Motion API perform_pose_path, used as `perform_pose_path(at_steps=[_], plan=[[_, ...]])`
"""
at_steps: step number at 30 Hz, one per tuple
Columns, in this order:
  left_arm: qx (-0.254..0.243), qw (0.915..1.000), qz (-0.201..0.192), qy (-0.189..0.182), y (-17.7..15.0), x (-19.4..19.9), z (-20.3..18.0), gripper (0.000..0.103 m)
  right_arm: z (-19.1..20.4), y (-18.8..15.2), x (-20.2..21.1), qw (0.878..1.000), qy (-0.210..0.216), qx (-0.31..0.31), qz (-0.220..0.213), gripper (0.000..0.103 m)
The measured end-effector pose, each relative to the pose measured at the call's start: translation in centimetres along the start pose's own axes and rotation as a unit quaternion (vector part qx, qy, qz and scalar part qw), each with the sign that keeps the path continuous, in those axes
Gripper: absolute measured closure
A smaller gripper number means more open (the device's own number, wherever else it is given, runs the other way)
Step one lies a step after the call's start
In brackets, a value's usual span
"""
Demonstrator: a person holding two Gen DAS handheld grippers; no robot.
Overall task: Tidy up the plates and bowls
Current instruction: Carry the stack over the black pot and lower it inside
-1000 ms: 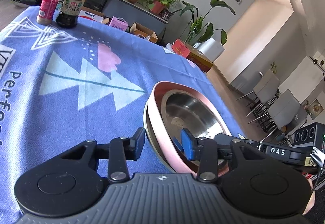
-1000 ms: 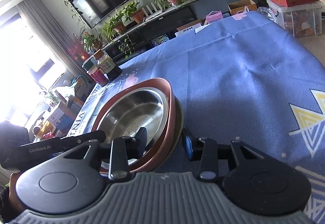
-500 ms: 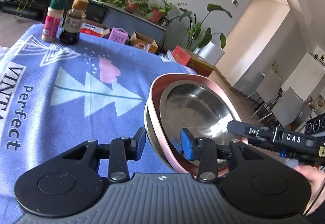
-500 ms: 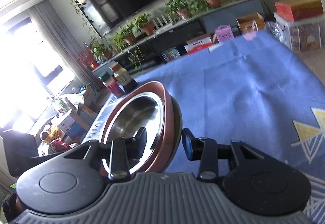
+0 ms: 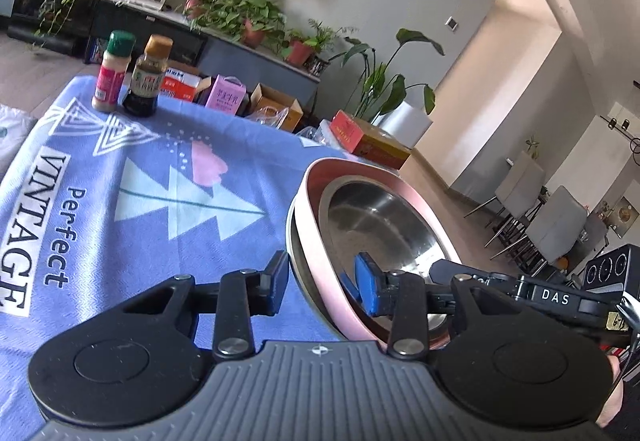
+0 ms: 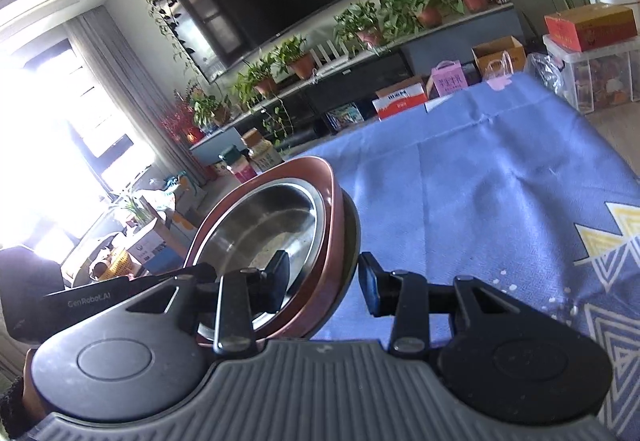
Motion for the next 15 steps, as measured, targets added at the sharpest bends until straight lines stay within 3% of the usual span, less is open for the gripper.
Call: perform_pose_path(at_steps=[15], plan=[[-0.018,0.9998,0.007,-0.005,-3.8,3.2,-3.3,0.069,1.4,-2.8,4.0,1.000,0.003,-0.004,-0.028,0.033]])
Point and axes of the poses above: each gripper's, at about its wrist camera, not at the fingertips, and x roughly against the way its jaws point, z to its left, y to its top, the point moved 1 cm from there along -x, roughly the way its jaws point, and after that the axes turned 15 degrees about z, right-handed, at the moved point
